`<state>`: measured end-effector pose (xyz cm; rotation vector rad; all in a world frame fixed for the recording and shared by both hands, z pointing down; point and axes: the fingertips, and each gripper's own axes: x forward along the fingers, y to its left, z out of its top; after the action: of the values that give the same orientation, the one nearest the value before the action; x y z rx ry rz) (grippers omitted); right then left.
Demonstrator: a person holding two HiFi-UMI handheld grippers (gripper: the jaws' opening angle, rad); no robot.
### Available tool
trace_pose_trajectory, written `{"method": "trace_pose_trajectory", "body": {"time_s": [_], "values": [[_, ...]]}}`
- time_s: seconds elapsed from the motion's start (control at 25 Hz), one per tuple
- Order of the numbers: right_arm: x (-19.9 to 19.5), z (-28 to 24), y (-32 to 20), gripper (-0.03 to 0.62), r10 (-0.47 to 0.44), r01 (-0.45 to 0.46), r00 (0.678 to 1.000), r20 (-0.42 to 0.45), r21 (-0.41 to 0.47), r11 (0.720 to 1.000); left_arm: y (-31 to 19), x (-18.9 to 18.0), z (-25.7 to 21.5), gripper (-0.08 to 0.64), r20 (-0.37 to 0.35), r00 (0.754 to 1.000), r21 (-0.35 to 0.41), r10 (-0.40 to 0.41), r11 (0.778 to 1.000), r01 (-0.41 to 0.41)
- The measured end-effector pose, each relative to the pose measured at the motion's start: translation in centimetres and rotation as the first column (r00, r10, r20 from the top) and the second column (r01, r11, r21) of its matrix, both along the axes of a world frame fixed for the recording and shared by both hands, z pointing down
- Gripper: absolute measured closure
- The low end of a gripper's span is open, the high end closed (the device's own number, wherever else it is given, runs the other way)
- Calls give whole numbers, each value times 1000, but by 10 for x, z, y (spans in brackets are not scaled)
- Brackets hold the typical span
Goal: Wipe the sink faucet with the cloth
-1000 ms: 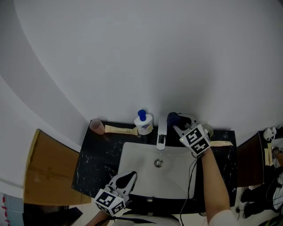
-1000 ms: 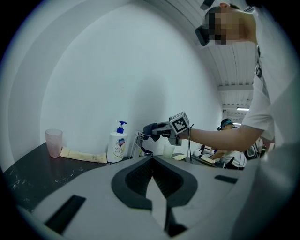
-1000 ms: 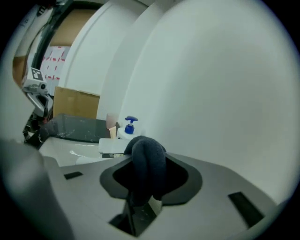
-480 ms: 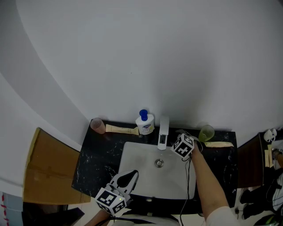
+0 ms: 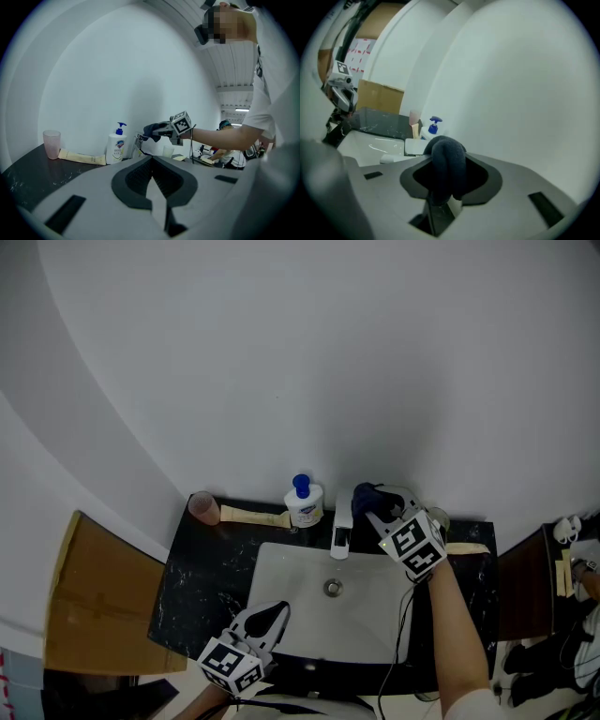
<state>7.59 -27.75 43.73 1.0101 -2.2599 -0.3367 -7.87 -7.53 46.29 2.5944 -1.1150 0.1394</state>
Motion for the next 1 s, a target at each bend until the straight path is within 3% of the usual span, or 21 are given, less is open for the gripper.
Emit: {"method": "trace_pose_trajectory", "body": {"time_s": [0.12, 0.28, 0.44, 0.56, 0.8, 1.0], "values": [[-3, 2, 8, 463, -7, 8, 999, -37, 18, 1000, 1, 3, 2, 558, -6, 1000, 6, 10, 1000, -10], [0, 75, 20, 463, 14, -14, 1000, 0, -136, 991, 2, 4, 0, 558, -6, 1000, 9, 10, 1000, -10], [5, 146, 30, 463, 96, -66, 991, 95, -275, 959, 5, -4, 0, 558, 9, 1000, 8, -3, 1000, 3], [3, 174, 41, 463, 98, -50, 988, 123, -342, 938, 8, -11, 1, 558, 18, 1000, 2, -23, 1000, 22], [-18, 142, 32, 463, 81, 19, 944, 321, -297, 955, 12, -14, 2, 558, 32, 999, -12, -32, 999, 32], [-23, 125, 50, 467, 4, 105, 928, 373, -272, 957, 14, -12, 0, 558, 33, 999, -9, -38, 999, 38]]}}
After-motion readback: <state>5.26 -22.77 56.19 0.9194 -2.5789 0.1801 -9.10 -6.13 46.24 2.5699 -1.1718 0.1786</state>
